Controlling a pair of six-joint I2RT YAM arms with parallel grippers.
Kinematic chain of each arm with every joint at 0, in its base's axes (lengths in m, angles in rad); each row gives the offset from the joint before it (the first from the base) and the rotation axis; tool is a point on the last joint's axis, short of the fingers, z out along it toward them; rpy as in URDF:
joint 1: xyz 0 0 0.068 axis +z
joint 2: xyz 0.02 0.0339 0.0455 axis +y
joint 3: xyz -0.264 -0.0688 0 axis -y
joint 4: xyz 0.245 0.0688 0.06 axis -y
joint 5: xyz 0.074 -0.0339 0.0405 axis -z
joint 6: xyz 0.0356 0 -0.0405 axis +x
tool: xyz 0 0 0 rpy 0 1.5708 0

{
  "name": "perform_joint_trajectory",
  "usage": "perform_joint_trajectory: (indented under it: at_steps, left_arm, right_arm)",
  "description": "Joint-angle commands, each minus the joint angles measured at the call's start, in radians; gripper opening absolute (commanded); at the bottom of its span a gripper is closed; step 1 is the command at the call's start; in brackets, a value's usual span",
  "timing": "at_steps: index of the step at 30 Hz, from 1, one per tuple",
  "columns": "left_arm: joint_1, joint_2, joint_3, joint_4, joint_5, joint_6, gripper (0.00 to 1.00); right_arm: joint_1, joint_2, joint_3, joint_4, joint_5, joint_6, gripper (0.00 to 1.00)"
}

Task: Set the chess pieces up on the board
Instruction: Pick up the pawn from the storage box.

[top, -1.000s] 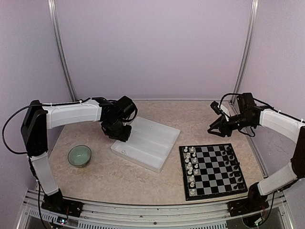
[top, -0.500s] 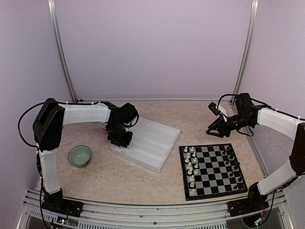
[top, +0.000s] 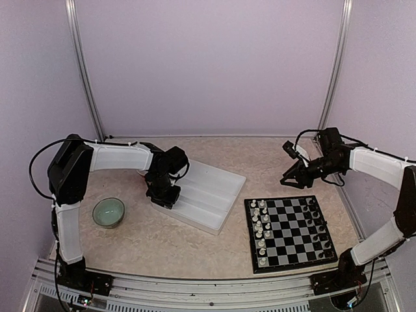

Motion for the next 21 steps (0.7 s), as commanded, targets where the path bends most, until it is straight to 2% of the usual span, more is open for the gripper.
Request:
perform_joint_trajectory:
  at_steps: [1, 5, 9, 14, 21]
  left_arm:
    - [0.001, 0.025, -0.011, -0.017, 0.023, 0.01, 0.26]
    - [0.0, 0.03, -0.001, 0.002, 0.031, 0.02, 0.15]
    - [0.001, 0.023, 0.048, -0.015, 0.031, 0.035, 0.09]
    - [0.003, -0.037, 0.085, -0.015, 0.078, 0.054, 0.06]
    - [0.004, -0.104, 0.058, 0.032, 0.148, 0.053, 0.05]
  right_arm:
    - [0.015, -0.005, 0.018, -0.016, 0.012, 0.006, 0.4]
    - [0.018, -0.005, 0.021, -0.015, 0.019, 0.002, 0.4]
    - [0.038, 0.004, 0.05, -0.038, 0.023, -0.006, 0.4]
    - [0.096, 0.008, 0.091, -0.068, 0.052, -0.029, 0.4]
    - [0.207, 0.042, 0.137, -0.097, 0.091, -0.051, 0.4]
